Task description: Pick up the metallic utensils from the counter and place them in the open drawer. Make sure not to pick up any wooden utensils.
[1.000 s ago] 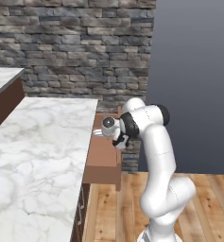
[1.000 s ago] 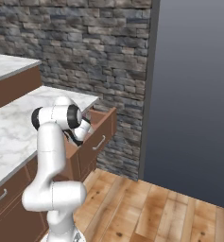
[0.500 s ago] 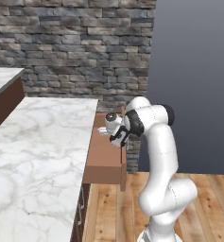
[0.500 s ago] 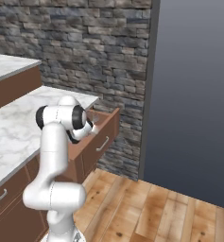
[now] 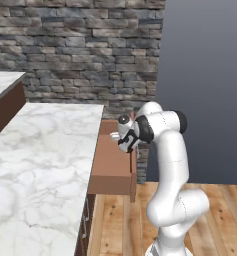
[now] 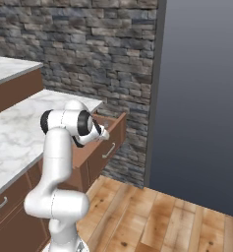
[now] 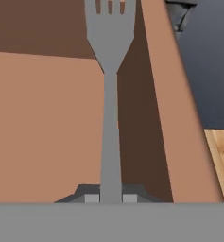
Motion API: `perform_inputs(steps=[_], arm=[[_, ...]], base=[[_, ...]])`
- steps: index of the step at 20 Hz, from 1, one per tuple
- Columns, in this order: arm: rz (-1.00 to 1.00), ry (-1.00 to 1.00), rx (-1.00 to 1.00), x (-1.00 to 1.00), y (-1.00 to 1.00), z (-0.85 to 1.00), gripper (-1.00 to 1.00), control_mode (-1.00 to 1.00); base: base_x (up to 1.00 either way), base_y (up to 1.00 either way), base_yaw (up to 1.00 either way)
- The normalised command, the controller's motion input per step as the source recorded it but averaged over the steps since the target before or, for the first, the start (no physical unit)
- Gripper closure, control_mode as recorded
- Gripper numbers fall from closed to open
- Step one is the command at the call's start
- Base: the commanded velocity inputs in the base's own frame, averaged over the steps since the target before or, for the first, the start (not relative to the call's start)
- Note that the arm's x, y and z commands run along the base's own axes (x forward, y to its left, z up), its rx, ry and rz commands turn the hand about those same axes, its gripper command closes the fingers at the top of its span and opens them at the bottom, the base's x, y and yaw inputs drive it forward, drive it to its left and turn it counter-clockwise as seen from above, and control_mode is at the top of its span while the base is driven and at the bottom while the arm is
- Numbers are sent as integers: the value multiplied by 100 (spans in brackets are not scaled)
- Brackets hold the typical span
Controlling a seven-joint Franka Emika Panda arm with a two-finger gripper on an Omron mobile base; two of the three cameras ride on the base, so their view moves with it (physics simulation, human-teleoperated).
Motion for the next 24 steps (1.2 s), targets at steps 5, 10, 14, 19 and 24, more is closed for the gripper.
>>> perform_inputs(steps=[5,10,14,19,24], arm=[[0,0,0,0,12,20,100,-100],[0,0,0,0,26,40,100,-100],[0,6,0,0,36,22,100,-100],[0,7,5,10,10,0,100,-100],[0,7,19,24,5,0,100,-100]], base=[[0,0,0],[0,0,0],[0,0,0],[0,0,0],[0,0,0]])
